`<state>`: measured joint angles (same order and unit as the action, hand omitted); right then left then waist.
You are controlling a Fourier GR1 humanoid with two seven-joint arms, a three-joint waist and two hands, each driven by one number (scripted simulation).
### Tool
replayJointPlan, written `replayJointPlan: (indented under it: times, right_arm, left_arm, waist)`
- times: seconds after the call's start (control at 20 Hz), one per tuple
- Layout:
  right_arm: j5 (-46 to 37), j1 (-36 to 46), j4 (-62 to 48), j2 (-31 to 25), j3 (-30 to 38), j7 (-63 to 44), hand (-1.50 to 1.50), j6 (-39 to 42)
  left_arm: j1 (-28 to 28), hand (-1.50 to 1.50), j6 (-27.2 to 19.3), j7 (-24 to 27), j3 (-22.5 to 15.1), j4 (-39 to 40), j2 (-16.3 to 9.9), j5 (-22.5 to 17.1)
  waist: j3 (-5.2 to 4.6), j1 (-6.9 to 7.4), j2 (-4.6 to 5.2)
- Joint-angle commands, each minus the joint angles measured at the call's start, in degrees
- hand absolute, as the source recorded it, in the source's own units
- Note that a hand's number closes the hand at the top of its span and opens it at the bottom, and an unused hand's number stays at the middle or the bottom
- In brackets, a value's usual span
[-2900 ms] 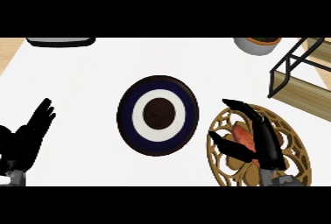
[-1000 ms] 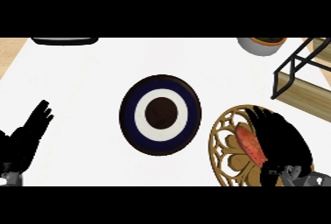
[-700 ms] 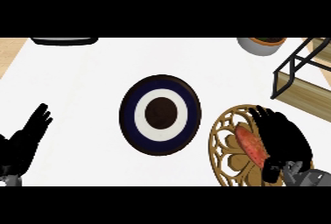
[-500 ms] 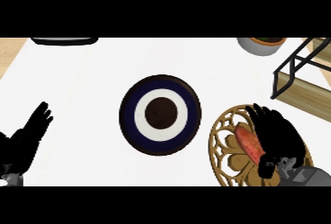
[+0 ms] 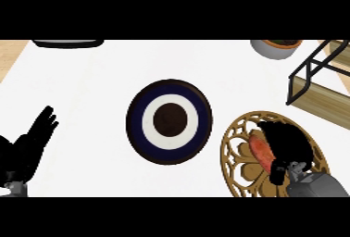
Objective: Pick the sweet potato from the placemat and place it in the tiered shelf
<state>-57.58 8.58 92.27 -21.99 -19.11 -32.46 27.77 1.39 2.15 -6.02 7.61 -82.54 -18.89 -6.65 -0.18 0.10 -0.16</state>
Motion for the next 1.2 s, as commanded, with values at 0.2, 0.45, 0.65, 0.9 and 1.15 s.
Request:
replayJointPlan:
  times: [0.2,0.45,0.65,0.9,1.15]
  right_arm:
    - [-3.59,-0.20,-4.02,0.34,1.02,6.56,1.50,-1.99]
    - [-8.65,0.58,-9.26,1.88,-0.25,9.44,1.50,-9.04]
    - [-9.96,0.48,-3.56,1.63,0.93,9.28,1.50,-8.42]
    - [-4.90,-3.54,9.84,-0.19,6.28,10.38,1.50,-5.20]
    - [11.12,-4.32,8.53,-4.61,25.15,19.16,1.50,-6.21]
  left_arm:
    - [-0.08,0.00,0.32,2.92,1.24,2.26,1.47,2.98]
    - [-1.83,0.00,1.06,2.86,1.81,4.04,2.03,2.97]
    - [-0.35,0.00,2.82,1.14,3.00,1.30,1.15,1.92]
    - [0.98,0.00,3.41,-1.93,2.84,-1.36,1.42,1.46]
    - [0.00,0.00,2.81,-0.85,3.67,-0.15,1.13,1.53]
  waist:
    - [0.17,-0.05,0.15]
    - [0.18,0.04,0.21]
    - [0.18,0.10,0.15]
    - [0.19,-0.11,0.05]
    - [0.25,-0.92,0.07]
